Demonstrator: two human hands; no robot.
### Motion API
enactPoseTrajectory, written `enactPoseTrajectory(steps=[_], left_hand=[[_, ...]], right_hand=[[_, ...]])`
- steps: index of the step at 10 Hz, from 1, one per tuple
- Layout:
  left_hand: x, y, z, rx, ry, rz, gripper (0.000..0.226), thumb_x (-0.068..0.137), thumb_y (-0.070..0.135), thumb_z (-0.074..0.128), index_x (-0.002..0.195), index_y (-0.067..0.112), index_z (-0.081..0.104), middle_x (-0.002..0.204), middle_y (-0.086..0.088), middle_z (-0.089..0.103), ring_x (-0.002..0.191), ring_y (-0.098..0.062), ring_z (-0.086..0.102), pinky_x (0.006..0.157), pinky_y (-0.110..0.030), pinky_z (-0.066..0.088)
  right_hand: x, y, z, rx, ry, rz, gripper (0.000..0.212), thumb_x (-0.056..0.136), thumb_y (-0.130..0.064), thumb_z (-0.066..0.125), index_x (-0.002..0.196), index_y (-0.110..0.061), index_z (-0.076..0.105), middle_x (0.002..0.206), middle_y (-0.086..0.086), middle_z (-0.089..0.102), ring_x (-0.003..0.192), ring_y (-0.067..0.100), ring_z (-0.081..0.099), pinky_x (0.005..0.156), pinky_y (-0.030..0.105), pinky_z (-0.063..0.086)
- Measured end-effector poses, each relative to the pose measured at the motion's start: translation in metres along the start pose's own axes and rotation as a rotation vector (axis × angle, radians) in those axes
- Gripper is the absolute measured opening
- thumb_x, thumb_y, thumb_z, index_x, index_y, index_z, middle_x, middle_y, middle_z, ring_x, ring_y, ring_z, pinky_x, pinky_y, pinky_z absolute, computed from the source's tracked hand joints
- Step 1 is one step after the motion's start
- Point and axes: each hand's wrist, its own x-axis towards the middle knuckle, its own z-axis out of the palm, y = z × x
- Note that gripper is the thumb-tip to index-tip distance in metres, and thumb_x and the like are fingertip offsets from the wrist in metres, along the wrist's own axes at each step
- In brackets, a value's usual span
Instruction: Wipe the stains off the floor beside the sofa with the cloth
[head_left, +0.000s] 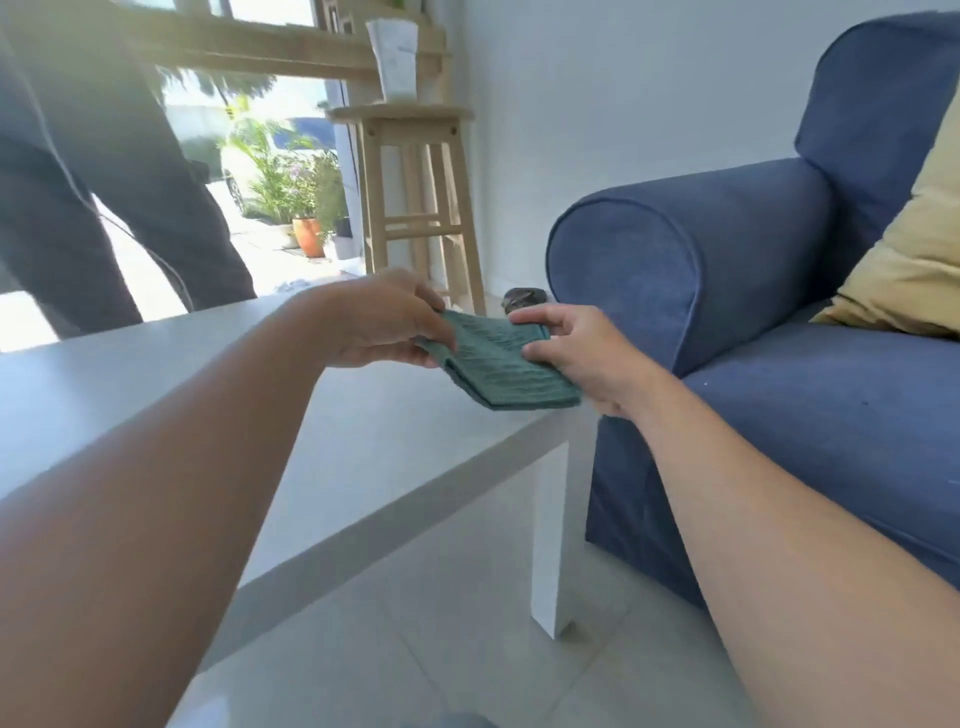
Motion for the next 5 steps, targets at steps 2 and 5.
enactPoseTrajectory(steps=[2, 5], left_hand=[[-0.034, -0.066, -0.08, 0.051, 0.139, -0.22, 0.037, 0.079, -0.009, 0.075, 0.113, -0.012, 0.062, 0.12, -0.022, 0.063, 0.101, -0.027, 0.068, 0.067, -0.022, 0.06], [0.001, -0.058, -0.07, 0.826, 0.24, -0.226, 0.061, 0.091, 0.057, 0.057, 0.138, 0.017, 0.055, 0.145, -0.011, 0.034, 0.128, -0.034, 0.043, 0.107, -0.047, 0.042]], right_hand=[[0.043, -0.03, 0.11, -0.247, -0.258, 0.026, 0.043, 0.083, 0.01, 0.066, 0.117, -0.016, 0.072, 0.123, 0.01, 0.066, 0.106, 0.029, 0.066, 0.091, 0.042, 0.059], [0.018, -0.028, 0.075, -0.587, -0.056, -0.037, 0.02, 0.091, -0.021, 0.061, 0.106, -0.023, 0.073, 0.102, -0.002, 0.07, 0.075, 0.01, 0.062, 0.052, 0.023, 0.046]])
